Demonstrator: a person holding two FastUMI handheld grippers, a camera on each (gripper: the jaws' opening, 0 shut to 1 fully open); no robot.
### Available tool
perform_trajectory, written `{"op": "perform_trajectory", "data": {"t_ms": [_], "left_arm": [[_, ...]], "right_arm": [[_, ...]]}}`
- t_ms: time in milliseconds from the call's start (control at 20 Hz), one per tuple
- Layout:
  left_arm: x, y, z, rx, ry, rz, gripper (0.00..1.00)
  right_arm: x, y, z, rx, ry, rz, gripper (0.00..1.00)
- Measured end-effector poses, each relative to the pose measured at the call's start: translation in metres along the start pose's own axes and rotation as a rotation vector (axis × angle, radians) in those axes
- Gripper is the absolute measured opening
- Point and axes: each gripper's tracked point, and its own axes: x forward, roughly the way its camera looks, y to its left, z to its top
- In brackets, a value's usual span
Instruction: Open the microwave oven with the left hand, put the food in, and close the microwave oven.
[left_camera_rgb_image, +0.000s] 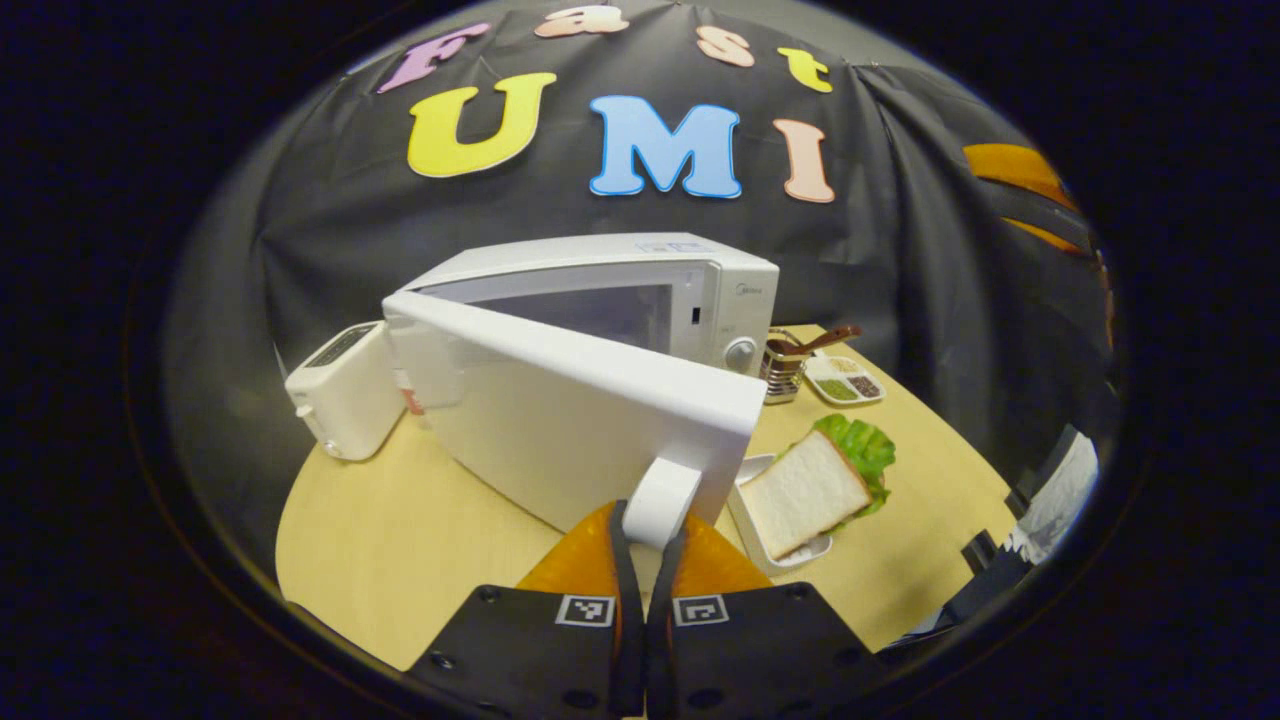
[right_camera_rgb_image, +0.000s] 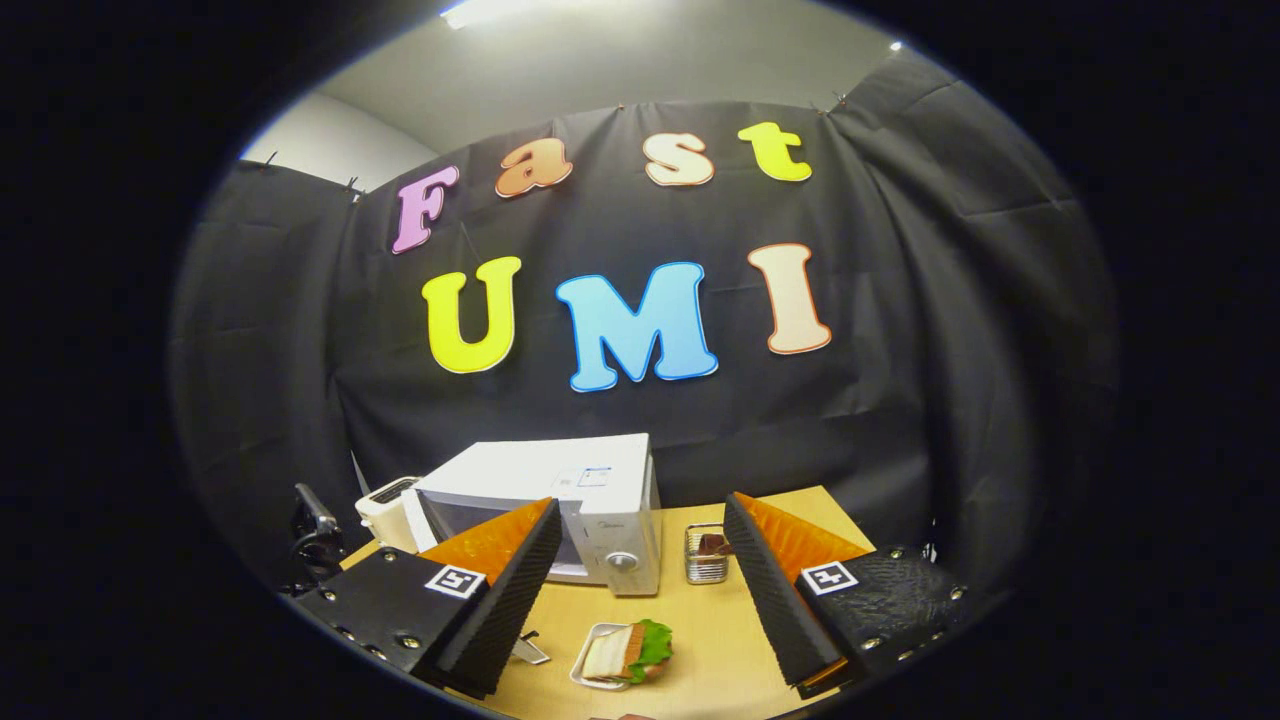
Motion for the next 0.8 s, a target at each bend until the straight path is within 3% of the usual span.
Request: {"op": "perform_trajectory", "data": {"t_ms": [500, 800], "left_arm": [[-0.088, 0.147, -0.057, -0.090, 0.028, 0.171, 0.07], [-0.105, 0.201, -0.069, -0.135, -0.016, 0.142, 0.07]], "right_arm": [[-0.003, 0.079, -0.006, -0.022, -0.003, 0.063, 0.99], [0.002, 0.106, -0.007, -0.045, 0.012, 0.096, 0.99]]}}
